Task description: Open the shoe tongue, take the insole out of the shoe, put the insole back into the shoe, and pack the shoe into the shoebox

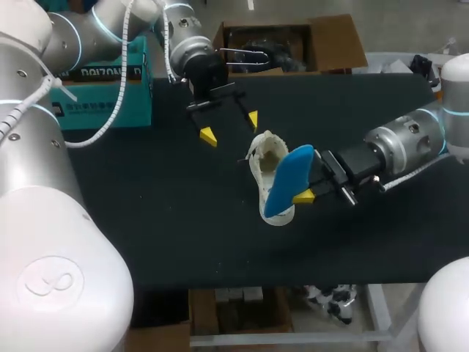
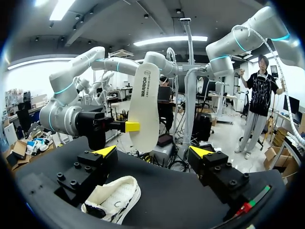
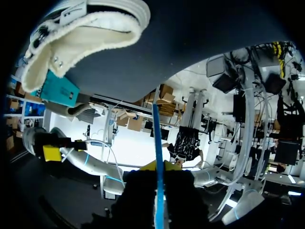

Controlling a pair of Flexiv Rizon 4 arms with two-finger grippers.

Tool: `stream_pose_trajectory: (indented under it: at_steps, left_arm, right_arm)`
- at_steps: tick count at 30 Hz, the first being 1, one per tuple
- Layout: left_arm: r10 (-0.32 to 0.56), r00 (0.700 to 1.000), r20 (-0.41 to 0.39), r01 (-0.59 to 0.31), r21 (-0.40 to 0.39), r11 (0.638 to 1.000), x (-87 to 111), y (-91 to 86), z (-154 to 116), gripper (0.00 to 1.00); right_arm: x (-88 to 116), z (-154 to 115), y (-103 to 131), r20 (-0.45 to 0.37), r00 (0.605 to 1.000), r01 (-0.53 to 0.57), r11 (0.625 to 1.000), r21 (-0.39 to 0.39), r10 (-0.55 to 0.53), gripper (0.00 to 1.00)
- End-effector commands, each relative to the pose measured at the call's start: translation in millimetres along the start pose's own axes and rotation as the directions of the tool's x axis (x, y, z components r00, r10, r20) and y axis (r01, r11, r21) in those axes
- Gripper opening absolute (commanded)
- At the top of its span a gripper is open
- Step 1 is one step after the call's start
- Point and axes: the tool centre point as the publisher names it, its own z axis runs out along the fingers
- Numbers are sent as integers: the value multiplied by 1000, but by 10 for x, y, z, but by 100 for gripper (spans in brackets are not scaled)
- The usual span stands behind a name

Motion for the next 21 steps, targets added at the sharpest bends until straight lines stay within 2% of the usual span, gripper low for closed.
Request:
stream_pose_trajectory:
  at_steps: [1,11,12,14,15,16,17,18,20,21]
  left_arm:
    - [0,1000,-5,0,5,1000,-11,16,-19,100]
    - [0,1000,-5,0,5,1000,-11,16,-19,100]
    - [5,1000,21,-5,-32,999,20,0,54,100]
    - [4,996,87,-2,-28,1000,68,-37,120,100]
    - [20,991,131,-11,-68,998,119,-58,181,100]
    - [23,987,158,-17,-41,999,156,-78,200,100]
    - [20,981,191,-11,-50,999,188,-90,220,100]
    - [28,965,261,-1,-102,995,213,-92,250,100]
    - [18,947,320,10,-85,996,252,-109,284,100]
    - [14,927,374,32,-118,992,264,-113,300,100]
  right_arm:
    - [6,-7,11,3,1000,0,1000,3,0,0]
    - [6,-7,11,3,1000,0,1000,3,0,0]
    - [21,-3,9,-16,1000,0,1000,-2,0,0]
    - [48,6,-3,-49,999,-12,1000,-25,11,0]
    - [68,24,-17,-63,998,-5,999,-36,2,0]
    - [78,30,-25,-82,997,-9,999,-46,6,0]
    - [91,37,-29,-92,996,-16,998,-58,11,0]
    - [104,45,-28,-102,995,-12,998,-61,6,0]
    - [133,50,-18,-127,992,-36,997,-72,26,0]
    - [138,50,-13,-136,991,-31,997,-72,21,0]
